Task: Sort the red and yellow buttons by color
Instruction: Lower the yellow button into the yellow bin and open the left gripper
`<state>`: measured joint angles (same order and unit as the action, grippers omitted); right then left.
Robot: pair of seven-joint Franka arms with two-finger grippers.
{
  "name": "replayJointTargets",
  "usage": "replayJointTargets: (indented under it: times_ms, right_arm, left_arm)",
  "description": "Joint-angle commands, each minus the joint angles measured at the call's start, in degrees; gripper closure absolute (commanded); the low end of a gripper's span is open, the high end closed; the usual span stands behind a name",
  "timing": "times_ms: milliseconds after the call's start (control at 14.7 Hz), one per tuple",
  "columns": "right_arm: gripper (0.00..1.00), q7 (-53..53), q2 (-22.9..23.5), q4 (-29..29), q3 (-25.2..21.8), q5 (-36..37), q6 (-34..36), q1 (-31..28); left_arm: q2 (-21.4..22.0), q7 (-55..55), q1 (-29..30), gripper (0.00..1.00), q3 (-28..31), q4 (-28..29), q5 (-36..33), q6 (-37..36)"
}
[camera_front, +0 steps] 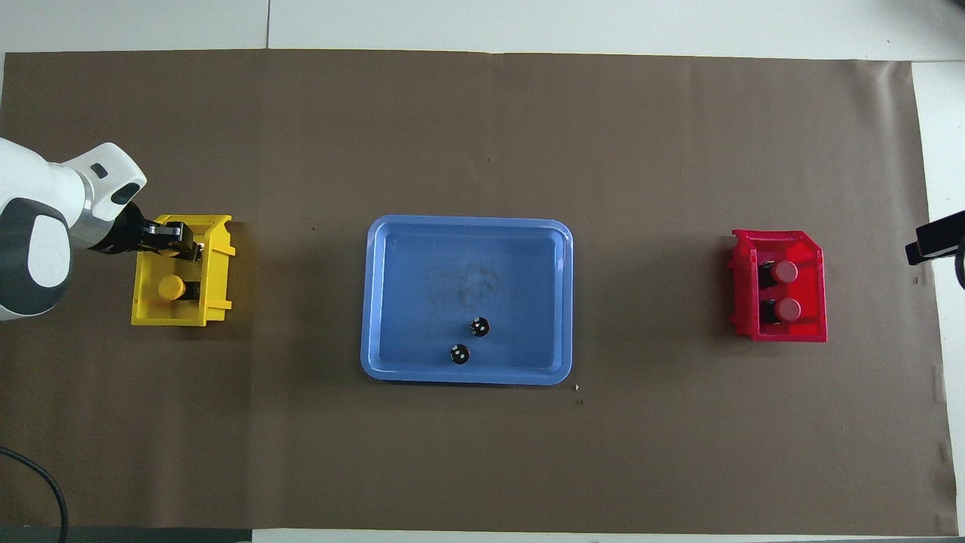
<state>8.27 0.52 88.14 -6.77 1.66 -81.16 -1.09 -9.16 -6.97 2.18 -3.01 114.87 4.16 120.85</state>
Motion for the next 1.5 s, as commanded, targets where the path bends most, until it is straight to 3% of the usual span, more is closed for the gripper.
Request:
replayJointTargets:
  times_ms: [0, 68, 272, 681, 1021, 1362, 1430]
  right_arm:
    - [0.0, -0.4, -0.2, -0.4, -0.2, 0.3, 0.4, 0.0]
    - [0.0, -0.4, -0.3, -0.3, -0.3, 0.2, 0.4, 0.1]
    - [0.0, -0.4, -0.3, -0.2, -0.2, 0.3, 0.3, 0.2]
    - [0.0, -0.4, -0.3, -0.3, -0.2, 0.2, 0.4, 1.1]
    - [0.0, -0.4, -0.3, -0.3, -0.2, 0.3, 0.4, 1.1]
    - [0.0, -0.4, -0.3, -0.4, -0.2, 0.3, 0.4, 1.1]
    - [0.0, -0.4, -0.3, -0.4, -0.2, 0.3, 0.4, 1.1]
  left_arm:
    - [1.7, -1.5, 0.4, 0.98, -0.3, 3.8, 1.6, 3.8]
    - [1.5, -1.6, 0.5, 0.96, -0.3, 3.8, 1.6, 4.0]
    - [1.3, -1.5, 0.6, 0.68, -0.3, 3.5, 1.6, 4.0]
    - [1.1, -1.2, 0.6, 0.5, -0.3, 2.4, 1.6, 3.5]
    - [1.0, -1.2, 0.7, 0.4, -0.3, 2.1, 1.6, 3.4]
    - [1.0, -1.1, 0.6, 0.38, -0.3, -3.1, 1.6, -1.6]
    - [0.9, -1.3, 0.5, 0.32, -0.3, -4.8, 1.6, -2.9]
